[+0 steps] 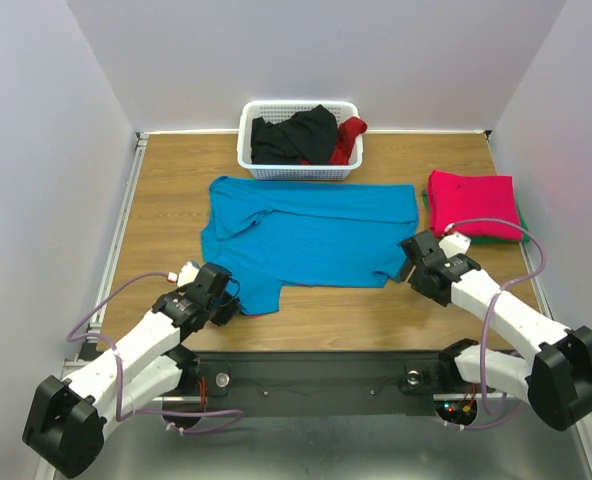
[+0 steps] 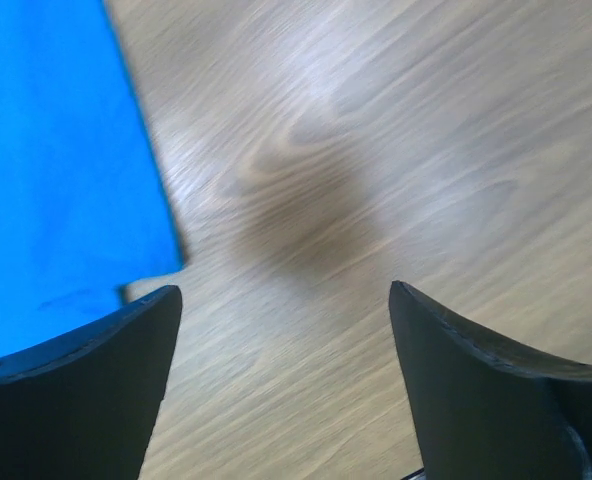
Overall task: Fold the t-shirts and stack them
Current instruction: Fold the tshirt
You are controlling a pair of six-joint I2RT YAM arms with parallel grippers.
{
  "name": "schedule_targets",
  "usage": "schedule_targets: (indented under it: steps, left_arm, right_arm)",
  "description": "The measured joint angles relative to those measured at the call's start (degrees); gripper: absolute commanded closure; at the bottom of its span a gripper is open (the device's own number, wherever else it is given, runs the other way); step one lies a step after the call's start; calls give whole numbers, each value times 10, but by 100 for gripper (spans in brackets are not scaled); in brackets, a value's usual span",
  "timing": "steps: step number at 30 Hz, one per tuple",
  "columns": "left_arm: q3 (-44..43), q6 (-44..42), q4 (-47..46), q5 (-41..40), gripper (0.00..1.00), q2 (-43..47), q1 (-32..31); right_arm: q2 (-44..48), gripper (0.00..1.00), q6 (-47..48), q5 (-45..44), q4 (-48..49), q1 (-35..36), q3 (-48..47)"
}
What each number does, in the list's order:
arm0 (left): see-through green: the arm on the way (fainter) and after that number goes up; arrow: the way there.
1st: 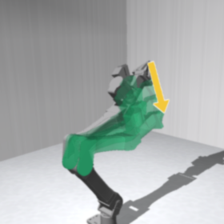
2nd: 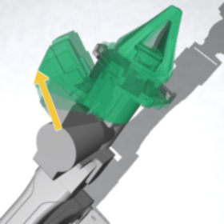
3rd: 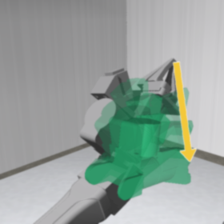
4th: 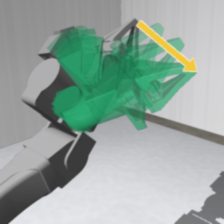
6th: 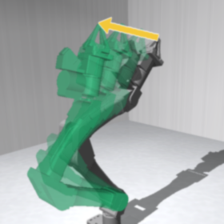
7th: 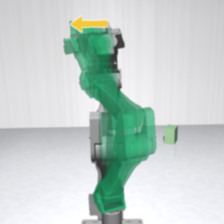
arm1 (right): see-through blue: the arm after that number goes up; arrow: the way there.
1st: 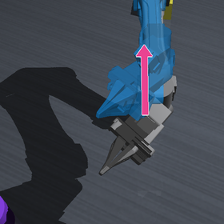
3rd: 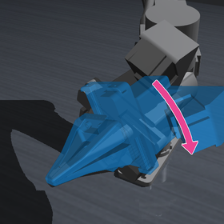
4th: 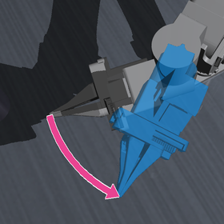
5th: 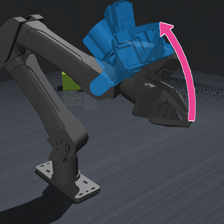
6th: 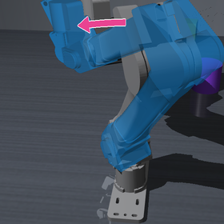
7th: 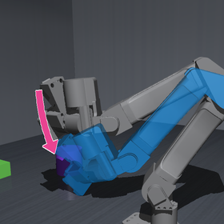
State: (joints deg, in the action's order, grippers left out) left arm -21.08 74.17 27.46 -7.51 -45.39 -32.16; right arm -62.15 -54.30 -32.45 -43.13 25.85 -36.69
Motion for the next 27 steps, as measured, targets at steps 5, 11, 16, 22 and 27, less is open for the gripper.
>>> schedule_targets:
  steps: [5,11,16,22,27]
  left_arm:
    - [1,0,0,0,100,5,0]
    - [3,0,0,0,100,17,0]
    - [8,0,0,0,100,17,0]
    - [8,0,-1,0,100,17,0]
    - [8,0,-1,0,100,17,0]
  right_arm:
    - [-7,32,0,66,39,0,-1]
    - [-65,38,-8,107,90,0,-10]
    - [-115,45,-14,119,128,0,-10]
    - [-143,49,-14,120,161,-5,-9]
    - [-140,52,-10,122,184,-23,2]
